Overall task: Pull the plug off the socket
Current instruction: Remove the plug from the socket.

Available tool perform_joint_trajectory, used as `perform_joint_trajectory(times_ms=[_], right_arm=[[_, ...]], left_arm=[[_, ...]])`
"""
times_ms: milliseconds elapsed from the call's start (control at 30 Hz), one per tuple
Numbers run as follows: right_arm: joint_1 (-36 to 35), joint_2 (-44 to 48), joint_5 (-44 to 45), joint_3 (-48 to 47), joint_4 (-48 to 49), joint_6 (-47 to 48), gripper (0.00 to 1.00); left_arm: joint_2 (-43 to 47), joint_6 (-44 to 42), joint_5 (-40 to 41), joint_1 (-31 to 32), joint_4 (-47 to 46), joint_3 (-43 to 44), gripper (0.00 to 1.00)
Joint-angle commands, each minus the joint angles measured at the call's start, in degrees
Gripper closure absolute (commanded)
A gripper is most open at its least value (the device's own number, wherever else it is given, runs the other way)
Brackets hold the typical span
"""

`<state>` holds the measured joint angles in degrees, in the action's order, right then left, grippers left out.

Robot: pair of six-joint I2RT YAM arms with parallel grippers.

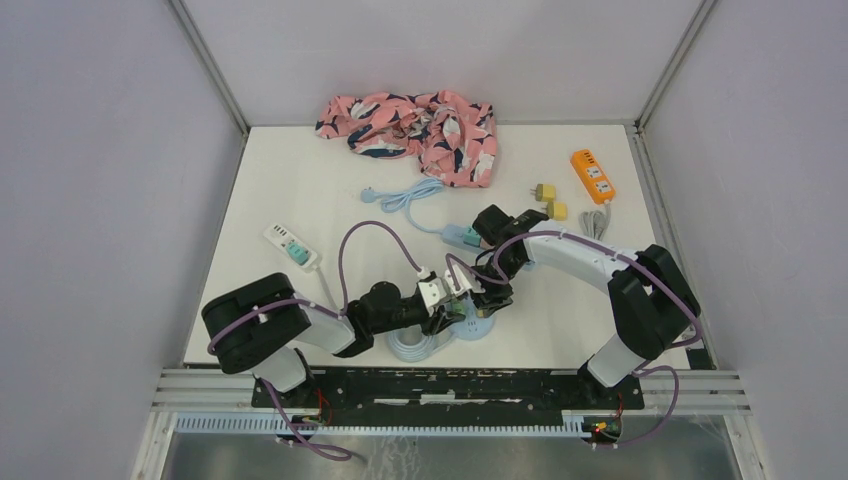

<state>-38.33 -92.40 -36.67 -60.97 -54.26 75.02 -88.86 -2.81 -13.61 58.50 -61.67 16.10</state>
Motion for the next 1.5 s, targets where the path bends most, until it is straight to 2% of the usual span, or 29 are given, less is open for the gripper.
perform_joint_trajectory(times_ms=[0, 133, 467, 700, 900, 1133, 1267, 1467], right_arm=[[0.7, 0.7, -3.7, -2.2, 2.5, -5.2, 0.58], [2.0, 1.8, -3.8, -1.0, 3.8, -5.6, 0.49], [2.9, 2.9, -3.7, 0.8, 6.3, -6.8, 0.38], [3.0, 4.7, -3.9, 2.1, 8.8, -10.0, 0.21], [3.6, 5.4, -3.6, 1.8, 9.0, -12.3, 0.12], [4.0, 5.3, -3.9, 2.3, 9.1, -12.5, 0.12], [4.0, 4.6, -3.7, 2.3, 9.3, -12.5, 0.2], [3.9, 3.6, -3.7, 2.5, 10.0, -13.5, 0.25]], left_arm=[[-0.9, -2.2, -1.2, 0.4, -1.7, 0.6, 0.89], [-0.8, -2.3, -0.8, 0.4, -2.6, -0.5, 0.97], [-1.7, -0.9, 0.2, 0.5, -5.8, -2.2, 0.97], [-1.9, 0.2, 0.8, 0.4, -7.1, -2.8, 0.97], [-2.0, 0.6, 1.4, 0.5, -7.5, -2.8, 0.97], [-2.0, 0.8, 1.9, 0.5, -7.8, -2.9, 0.97], [-2.2, 1.3, 2.2, 0.5, -8.2, -3.1, 0.97], [-2.8, 1.6, 2.4, 0.5, -9.1, -3.0, 0.97]])
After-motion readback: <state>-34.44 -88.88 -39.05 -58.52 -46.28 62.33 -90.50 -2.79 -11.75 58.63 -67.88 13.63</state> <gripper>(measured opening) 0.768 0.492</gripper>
